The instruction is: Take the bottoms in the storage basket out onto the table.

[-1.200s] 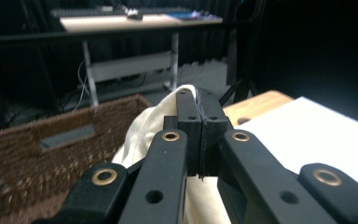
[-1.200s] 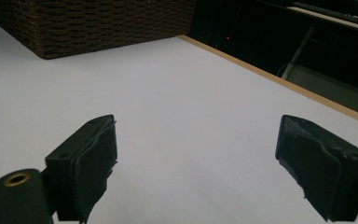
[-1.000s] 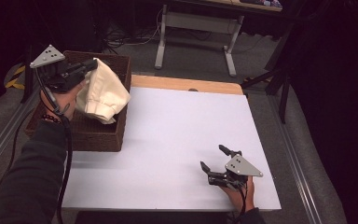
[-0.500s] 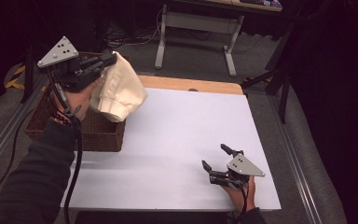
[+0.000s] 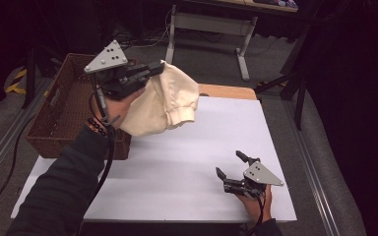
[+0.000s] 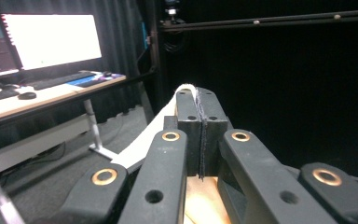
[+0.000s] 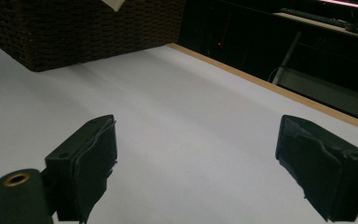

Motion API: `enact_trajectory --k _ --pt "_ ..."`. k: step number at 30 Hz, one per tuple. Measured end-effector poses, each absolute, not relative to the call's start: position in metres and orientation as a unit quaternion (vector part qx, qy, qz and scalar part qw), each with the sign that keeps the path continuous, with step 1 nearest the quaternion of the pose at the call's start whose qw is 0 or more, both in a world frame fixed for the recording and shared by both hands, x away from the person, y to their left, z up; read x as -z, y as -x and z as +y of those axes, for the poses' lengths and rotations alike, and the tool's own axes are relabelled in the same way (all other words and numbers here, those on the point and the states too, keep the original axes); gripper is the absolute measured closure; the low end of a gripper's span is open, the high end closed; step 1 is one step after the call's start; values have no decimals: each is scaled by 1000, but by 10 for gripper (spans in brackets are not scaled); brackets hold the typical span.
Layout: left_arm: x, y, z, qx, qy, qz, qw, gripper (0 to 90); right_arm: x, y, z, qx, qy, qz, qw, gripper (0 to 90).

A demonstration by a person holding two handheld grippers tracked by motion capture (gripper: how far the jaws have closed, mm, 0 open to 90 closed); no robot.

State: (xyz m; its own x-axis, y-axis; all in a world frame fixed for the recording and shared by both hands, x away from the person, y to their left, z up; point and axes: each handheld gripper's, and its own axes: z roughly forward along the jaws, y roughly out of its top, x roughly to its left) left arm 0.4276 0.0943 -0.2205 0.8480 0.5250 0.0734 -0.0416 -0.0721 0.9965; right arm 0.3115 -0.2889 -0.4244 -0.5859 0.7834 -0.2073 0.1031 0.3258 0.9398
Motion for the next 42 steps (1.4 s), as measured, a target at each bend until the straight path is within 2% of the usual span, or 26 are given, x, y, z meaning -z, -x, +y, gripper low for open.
enact_trajectory --k 12,22,32,42 --pt "246 -432 35 -182 -734 144 639 900 424 -312 -291 -498 -304 737 343 129" --pt "276 -444 10 -176 -762 146 606 900 424 -312 -293 -497 -307 736 342 129" --pt "275 -458 26 -201 -761 182 589 900 425 -313 -294 -496 -306 737 342 129" --pt "291 -461 39 -195 -763 196 584 900 426 -314 -293 -492 -306 741 341 129"
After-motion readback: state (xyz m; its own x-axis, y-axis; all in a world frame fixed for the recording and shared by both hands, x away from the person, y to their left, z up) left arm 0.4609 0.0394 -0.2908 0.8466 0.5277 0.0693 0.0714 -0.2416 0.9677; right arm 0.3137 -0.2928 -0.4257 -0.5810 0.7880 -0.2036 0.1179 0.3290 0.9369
